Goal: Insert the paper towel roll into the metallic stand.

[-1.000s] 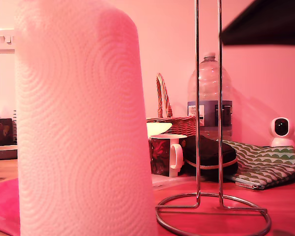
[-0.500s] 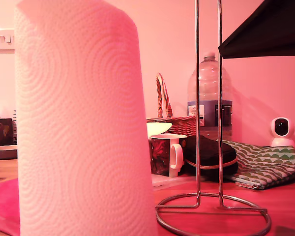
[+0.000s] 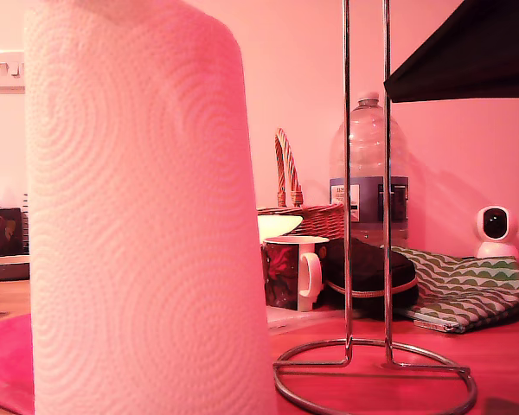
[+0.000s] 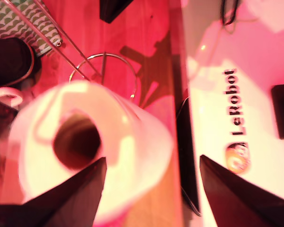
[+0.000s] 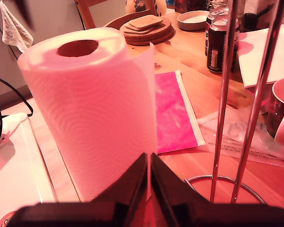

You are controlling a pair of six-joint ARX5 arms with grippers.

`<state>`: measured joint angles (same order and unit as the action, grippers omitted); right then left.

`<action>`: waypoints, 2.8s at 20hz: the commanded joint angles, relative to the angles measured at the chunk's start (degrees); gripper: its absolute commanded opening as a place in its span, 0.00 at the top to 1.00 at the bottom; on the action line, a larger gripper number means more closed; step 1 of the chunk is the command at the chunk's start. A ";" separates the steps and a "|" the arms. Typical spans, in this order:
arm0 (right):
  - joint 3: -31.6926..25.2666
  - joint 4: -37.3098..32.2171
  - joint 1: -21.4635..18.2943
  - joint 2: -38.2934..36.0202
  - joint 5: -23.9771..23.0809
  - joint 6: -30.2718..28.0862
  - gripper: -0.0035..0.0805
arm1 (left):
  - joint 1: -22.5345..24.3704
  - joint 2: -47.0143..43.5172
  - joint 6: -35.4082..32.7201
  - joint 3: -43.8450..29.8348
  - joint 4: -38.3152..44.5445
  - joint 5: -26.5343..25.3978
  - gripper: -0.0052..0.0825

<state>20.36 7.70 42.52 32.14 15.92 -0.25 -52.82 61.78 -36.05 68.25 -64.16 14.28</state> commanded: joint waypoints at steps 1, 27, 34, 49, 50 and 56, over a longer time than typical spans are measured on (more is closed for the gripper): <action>-0.52 -0.59 0.22 0.33 -0.02 -0.22 0.97 | -0.42 1.57 -0.50 -0.31 0.68 -0.72 0.29; -0.55 2.45 0.13 0.48 -13.70 -1.31 0.76 | -0.46 8.70 -2.58 4.55 -4.81 -3.23 0.96; -5.73 -6.95 -1.07 9.29 -15.12 0.35 0.77 | -0.46 8.72 -2.56 10.43 -6.54 -5.60 0.96; -20.04 -30.69 -2.54 9.25 -13.53 -3.93 0.77 | -0.44 8.72 -2.56 10.51 -6.03 -6.21 0.96; -20.06 -30.97 -3.23 9.66 -13.53 -3.93 0.75 | -0.44 8.72 -2.58 10.51 -5.97 -6.21 0.96; -20.06 -35.36 -5.70 14.78 -13.29 -2.27 0.57 | -0.44 8.72 -2.58 10.51 -4.81 -6.23 0.96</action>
<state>0.84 -26.92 36.86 46.13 2.48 -2.85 -53.15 70.24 -38.15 78.63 -70.04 7.90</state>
